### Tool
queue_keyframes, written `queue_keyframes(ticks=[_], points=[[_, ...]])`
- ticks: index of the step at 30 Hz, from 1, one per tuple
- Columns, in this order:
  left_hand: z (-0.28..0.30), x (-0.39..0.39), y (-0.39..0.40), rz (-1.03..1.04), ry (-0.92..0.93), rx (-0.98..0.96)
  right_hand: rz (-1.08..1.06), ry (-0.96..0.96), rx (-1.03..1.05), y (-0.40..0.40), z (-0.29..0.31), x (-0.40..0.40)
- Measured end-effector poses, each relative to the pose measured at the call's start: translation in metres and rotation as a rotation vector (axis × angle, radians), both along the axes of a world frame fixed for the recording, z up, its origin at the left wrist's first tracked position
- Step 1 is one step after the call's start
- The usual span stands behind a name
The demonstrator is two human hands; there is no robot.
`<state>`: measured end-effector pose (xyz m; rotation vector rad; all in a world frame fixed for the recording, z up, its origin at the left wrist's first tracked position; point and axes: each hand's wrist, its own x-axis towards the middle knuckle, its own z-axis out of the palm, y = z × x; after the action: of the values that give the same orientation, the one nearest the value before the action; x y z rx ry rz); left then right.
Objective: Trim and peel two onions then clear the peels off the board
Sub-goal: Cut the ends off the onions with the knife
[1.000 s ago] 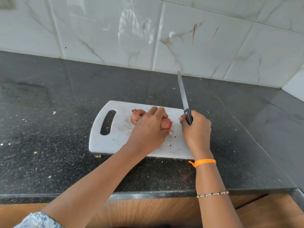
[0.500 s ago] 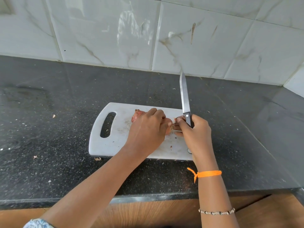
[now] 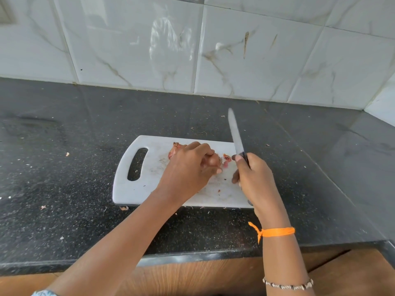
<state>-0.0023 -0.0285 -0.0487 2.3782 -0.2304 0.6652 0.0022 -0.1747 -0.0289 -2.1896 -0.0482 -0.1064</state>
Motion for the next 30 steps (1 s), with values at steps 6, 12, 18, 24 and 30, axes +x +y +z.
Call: queue_keyframes(ticks=[6,12,18,24,30], points=[[0.002,-0.001,-0.002,-0.021,0.036,-0.079,0.085,0.04,-0.214,0.008,-0.004,-0.04],[0.003,-0.002,-0.007,0.0,0.055,-0.099,0.06,-0.043,-0.356,0.012,-0.009,-0.051],[0.007,-0.001,-0.006,-0.019,0.143,-0.161,0.064,-0.02,-0.436,0.014,-0.002,-0.051],[0.009,-0.003,-0.007,0.001,0.147,-0.157,0.079,-0.001,-0.561,0.017,0.007,-0.054],[0.01,-0.004,-0.01,0.033,0.144,-0.133,0.069,-0.034,-0.637,0.02,0.005,-0.048]])
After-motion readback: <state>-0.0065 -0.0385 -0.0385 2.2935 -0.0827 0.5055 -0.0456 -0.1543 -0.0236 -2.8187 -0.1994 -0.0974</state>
